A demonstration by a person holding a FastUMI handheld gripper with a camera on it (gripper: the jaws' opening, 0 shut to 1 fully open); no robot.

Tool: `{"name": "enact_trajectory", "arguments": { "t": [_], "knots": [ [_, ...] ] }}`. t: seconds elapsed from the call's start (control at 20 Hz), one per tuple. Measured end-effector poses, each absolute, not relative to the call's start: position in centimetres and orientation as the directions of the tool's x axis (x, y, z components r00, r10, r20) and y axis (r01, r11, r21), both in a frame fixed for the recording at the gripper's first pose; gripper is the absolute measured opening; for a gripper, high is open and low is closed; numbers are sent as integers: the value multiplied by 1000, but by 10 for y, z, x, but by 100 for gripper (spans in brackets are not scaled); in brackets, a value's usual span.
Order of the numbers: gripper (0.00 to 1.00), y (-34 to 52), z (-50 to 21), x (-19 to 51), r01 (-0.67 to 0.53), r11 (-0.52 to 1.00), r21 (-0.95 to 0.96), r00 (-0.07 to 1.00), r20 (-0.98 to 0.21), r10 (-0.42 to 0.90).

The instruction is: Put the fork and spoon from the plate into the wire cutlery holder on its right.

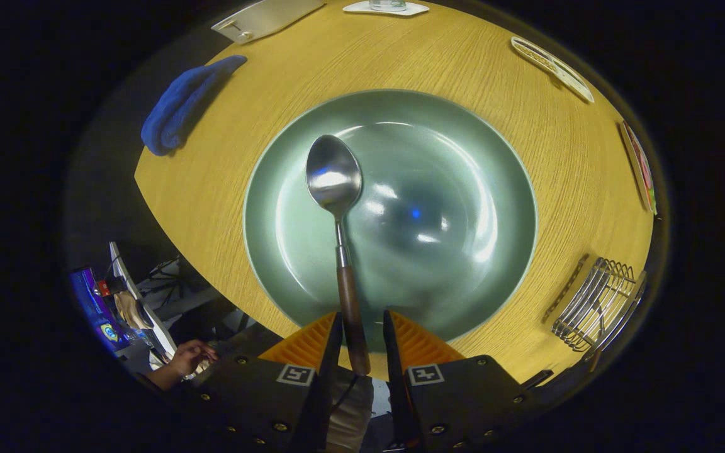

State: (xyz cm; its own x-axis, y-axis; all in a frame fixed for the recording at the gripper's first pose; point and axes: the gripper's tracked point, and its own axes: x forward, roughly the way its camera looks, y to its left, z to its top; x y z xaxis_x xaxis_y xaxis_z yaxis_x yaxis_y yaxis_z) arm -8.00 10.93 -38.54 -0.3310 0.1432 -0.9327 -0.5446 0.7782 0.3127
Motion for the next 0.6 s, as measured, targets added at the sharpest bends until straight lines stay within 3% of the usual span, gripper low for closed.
{"name": "enact_trajectory", "arguments": {
  "t": [0.05, 0.15, 0.5, 0.55, 0.6],
  "knots": [
    [39, 110, -389, -79, -554, 774, 307, -327, -935, 138],
    [14, 110, -383, -75, -559, 775, 296, -323, -938, 126],
    [14, 108, -391, -71, -682, 688, 249, -273, -959, 77],
    [2, 103, -387, -73, -686, 684, 249, -280, -958, 67],
    [2, 108, -386, -70, -675, 692, 256, -278, -957, 82]
  ]
}}
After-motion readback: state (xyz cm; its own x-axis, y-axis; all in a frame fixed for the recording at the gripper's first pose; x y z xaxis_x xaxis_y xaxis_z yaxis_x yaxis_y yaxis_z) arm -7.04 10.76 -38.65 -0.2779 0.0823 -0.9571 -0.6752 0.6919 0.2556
